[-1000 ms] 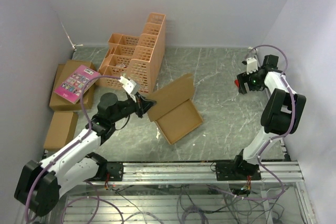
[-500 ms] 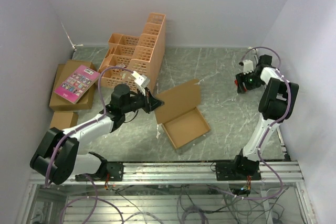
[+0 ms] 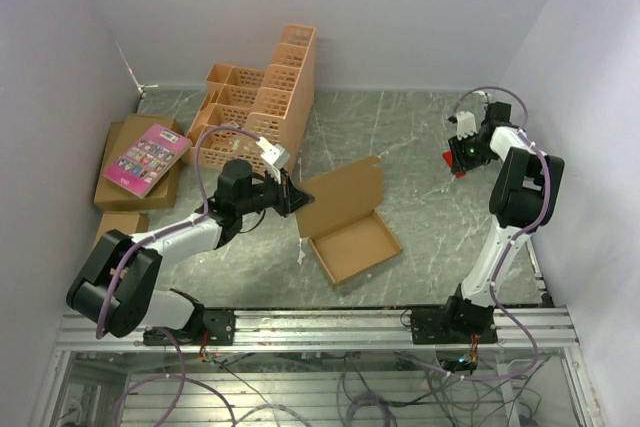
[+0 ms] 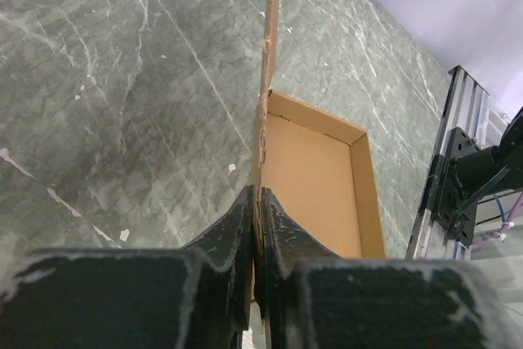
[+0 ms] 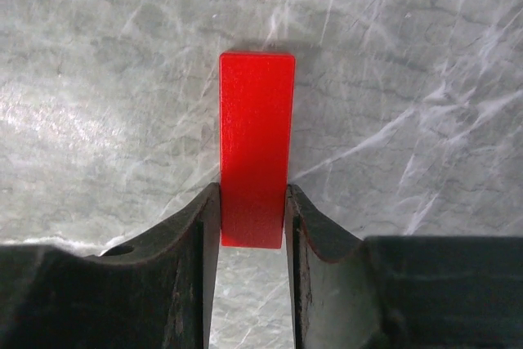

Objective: Fold the paper box

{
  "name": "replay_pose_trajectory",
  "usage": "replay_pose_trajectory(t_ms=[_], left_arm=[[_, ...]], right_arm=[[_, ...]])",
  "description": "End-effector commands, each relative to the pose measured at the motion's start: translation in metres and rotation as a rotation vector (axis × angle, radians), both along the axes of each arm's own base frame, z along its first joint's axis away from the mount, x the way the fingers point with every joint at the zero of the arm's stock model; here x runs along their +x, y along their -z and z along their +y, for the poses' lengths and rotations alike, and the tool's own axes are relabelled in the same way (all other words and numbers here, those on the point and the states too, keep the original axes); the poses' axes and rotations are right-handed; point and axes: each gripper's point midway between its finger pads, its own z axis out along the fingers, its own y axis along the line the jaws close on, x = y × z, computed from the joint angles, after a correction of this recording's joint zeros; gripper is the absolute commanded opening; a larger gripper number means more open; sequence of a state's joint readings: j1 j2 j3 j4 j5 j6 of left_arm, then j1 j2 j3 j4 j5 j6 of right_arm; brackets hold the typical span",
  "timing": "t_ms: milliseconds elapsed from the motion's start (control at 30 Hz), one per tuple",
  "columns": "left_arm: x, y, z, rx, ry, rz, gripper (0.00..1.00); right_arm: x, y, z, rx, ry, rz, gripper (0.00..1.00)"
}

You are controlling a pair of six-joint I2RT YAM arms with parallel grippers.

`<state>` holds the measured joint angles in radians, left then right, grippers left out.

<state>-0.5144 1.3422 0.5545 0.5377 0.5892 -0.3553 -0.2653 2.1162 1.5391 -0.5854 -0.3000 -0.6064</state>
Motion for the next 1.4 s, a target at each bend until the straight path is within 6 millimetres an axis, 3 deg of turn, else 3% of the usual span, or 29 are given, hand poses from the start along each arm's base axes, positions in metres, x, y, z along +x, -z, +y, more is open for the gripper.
replay_pose_trajectory(t_ms=[0,133,267,367,500,600,833,1033,1233,1367], left_arm=[[0.008,-0.008,-0.004,-0.003,0.010,-0.074,0.20],[0.009,-0.002,-0.002,0.016,-0.001,-0.080,0.24],[0.008,0.003,0.001,0.036,-0.002,-0.099,0.21],[0.008,0.005,0.001,0.050,-0.001,-0.122,0.21],[0.008,0.002,0.001,0.053,0.001,-0.147,0.20],[0.008,0.001,0.001,0.055,0.000,-0.154,0.20],[0.006,-0.008,0.002,0.059,0.003,-0.213,0.18],[0.006,-0.005,-0.003,0.067,0.023,-0.221,0.16],[0.007,-0.002,-0.007,0.074,0.035,-0.219,0.15],[0.008,-0.001,-0.009,0.075,0.039,-0.220,0.15]], right_arm=[[-0.011,-0.009,0.007,0.004,-0.033,-0.019,0.12],[-0.028,-0.042,0.028,0.056,-0.118,-0.084,0.07],[-0.068,-0.084,0.083,0.190,-0.309,-0.158,0.05],[-0.110,-0.110,0.137,0.292,-0.514,-0.200,0.04],[-0.184,-0.116,0.219,0.364,-0.865,-0.203,0.05],[-0.213,-0.107,0.256,0.334,-1.025,-0.255,0.05],[-0.241,-0.061,0.293,0.135,-1.254,-0.201,0.07],[-0.238,-0.040,0.314,0.015,-1.314,-0.180,0.10],[-0.231,-0.022,0.324,-0.098,-1.306,-0.161,0.14],[-0.231,-0.021,0.323,-0.117,-1.269,-0.150,0.38]])
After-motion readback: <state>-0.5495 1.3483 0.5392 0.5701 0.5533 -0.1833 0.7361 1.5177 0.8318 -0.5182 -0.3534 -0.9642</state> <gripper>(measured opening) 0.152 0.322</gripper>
